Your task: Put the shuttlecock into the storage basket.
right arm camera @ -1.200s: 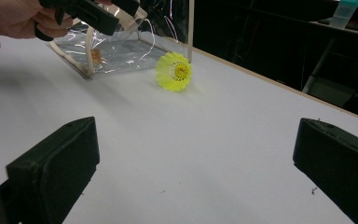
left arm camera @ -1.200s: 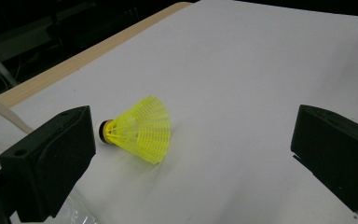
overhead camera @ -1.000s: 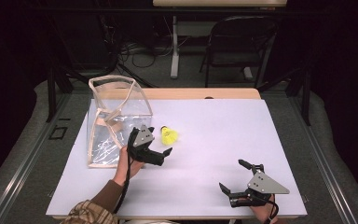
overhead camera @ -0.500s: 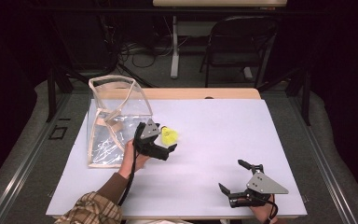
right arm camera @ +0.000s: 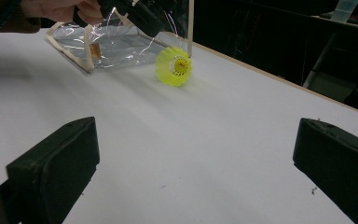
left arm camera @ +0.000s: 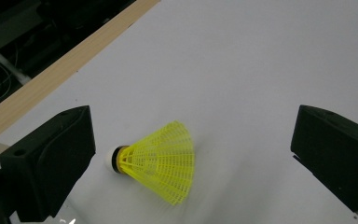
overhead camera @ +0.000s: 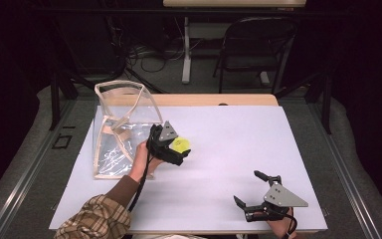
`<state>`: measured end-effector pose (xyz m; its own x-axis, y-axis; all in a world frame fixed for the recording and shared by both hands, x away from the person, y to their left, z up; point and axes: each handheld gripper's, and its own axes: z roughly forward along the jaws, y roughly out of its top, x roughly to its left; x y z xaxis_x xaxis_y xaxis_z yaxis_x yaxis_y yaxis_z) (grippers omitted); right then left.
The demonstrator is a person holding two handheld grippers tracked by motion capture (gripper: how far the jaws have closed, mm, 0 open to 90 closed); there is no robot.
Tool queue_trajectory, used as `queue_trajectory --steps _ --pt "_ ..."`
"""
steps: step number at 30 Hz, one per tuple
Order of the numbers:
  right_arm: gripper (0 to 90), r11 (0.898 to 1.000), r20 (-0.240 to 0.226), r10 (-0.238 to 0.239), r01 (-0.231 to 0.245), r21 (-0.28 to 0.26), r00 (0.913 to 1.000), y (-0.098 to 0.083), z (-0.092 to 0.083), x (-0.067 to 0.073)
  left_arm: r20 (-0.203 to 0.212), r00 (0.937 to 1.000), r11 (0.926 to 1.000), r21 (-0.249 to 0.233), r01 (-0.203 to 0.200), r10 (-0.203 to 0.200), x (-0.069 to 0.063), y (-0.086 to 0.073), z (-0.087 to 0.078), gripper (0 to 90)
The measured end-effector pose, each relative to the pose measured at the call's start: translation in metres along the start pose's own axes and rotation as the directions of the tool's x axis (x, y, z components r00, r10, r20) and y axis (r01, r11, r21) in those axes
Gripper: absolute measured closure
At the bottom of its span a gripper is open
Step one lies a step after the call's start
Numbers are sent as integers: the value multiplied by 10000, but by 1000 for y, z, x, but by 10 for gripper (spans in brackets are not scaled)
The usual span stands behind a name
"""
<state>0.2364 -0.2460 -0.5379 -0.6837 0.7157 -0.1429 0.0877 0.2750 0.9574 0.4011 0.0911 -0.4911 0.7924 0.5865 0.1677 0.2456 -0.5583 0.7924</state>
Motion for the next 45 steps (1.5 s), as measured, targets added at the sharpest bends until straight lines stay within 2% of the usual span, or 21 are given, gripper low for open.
queue_trajectory --steps 3,17,22,45 --pt "0 10000 -17 2 -2 -11 10000 0 0 0 22 10000 9999 90 70 -70 2 0 2 0" --pt "0 10000 2 -56 56 50 10000 0 1 0 -222 9997 9952 973 -59 81 12 0 19 16" --pt "0 10000 -16 -46 47 45 10000 0 1 0 -309 9990 9910 1309 -284 327 13 1 22 117" --pt "0 9999 -44 -16 17 101 10000 0 2 0 -613 9955 9758 2108 -578 722 15 -3 37 458"
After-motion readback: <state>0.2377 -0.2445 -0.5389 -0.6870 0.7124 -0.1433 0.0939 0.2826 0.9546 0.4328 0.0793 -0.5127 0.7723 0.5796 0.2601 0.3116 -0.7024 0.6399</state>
